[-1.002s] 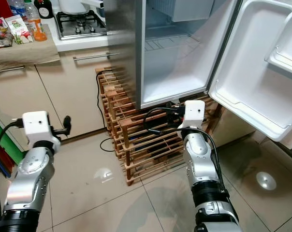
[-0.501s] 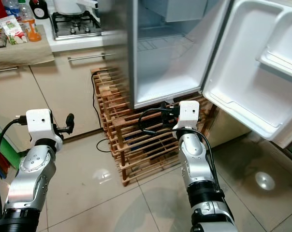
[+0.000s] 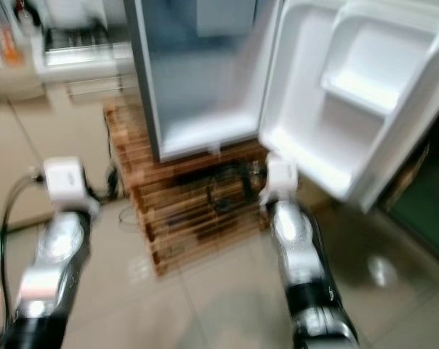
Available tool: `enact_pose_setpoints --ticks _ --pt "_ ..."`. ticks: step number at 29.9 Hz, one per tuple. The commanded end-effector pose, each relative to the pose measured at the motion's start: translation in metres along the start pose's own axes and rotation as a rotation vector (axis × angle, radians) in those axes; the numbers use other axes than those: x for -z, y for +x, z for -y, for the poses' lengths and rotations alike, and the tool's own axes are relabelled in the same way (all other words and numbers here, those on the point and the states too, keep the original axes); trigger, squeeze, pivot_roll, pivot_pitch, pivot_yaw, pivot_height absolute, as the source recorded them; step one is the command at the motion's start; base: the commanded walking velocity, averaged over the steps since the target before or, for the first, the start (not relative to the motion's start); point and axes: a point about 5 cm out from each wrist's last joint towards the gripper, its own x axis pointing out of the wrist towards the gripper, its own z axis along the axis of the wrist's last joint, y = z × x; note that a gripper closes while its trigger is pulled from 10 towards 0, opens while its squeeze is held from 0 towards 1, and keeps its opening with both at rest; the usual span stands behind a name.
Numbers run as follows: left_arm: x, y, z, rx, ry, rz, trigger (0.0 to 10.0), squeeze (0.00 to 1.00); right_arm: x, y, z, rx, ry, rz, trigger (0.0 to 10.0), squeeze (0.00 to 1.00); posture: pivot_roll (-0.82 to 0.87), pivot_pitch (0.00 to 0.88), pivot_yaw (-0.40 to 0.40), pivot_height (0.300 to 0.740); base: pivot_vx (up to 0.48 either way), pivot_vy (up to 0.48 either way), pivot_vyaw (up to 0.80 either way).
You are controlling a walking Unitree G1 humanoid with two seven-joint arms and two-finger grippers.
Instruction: Restocking fridge
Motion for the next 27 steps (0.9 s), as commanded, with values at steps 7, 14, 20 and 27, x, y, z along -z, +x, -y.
enact_pose_setpoints --ticks 7,14,20,27 --pt "-0.003 0.0 -0.008 -0.016 0.01 0.012 10.0 0.0 -0.011 0.003 -0.017 -0.076 0.038 0.05 10.0 0.0 -0.05 0.0 0.014 0.74 0.289 0.36 0.53" --pt "-0.003 -0.002 -0.017 -0.083 0.034 0.0 10.0 0.0 -0.006 0.0 -0.013 -0.065 0.077 0.031 10.0 0.0 -0.05 0.0 0.013 0.74 0.333 0.346 0.48" --pt "-0.001 -0.005 -0.02 -0.1 0.043 -0.008 10.0 0.0 -0.003 -0.001 -0.012 -0.063 0.095 0.015 10.0 0.0 -0.04 0.0 0.013 0.74 0.336 0.342 0.46" --pt "-0.004 -0.005 -0.021 -0.098 0.058 0.001 10.0 0.0 -0.003 0.003 -0.012 -0.039 0.057 -0.006 10.0 0.0 -0.03 0.0 0.012 0.74 0.385 0.284 0.2"
